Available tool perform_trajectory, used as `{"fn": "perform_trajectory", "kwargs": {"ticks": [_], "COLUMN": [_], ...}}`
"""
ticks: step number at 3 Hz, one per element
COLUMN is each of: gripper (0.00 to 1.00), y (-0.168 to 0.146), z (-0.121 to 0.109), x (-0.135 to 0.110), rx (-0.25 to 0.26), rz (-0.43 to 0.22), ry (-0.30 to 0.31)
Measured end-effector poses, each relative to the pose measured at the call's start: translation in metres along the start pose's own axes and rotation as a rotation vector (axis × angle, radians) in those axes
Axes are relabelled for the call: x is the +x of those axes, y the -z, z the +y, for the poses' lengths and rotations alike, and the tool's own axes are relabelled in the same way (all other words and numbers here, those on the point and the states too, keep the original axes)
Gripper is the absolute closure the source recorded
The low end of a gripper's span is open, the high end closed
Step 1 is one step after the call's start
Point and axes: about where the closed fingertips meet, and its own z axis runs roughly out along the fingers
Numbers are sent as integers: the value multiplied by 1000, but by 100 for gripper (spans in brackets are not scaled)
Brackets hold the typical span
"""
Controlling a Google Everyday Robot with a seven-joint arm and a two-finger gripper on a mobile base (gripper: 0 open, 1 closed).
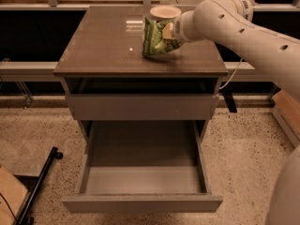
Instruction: Pick green jalapeno chip bag from middle drawer and place on counter
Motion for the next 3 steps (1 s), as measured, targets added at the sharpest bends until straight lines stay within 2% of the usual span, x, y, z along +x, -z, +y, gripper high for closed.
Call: {"fn": "perform_trajectory", "kwargs": {"ticks": [1, 2, 3], "gripper": [36, 11, 0], "y": [-22, -26, -28], "z": [7, 10, 11], "x": [-14, -20, -19], "rx": [-39, -50, -52], "rz": [-14, -23, -21], "ry": [-14, -16, -15]}}
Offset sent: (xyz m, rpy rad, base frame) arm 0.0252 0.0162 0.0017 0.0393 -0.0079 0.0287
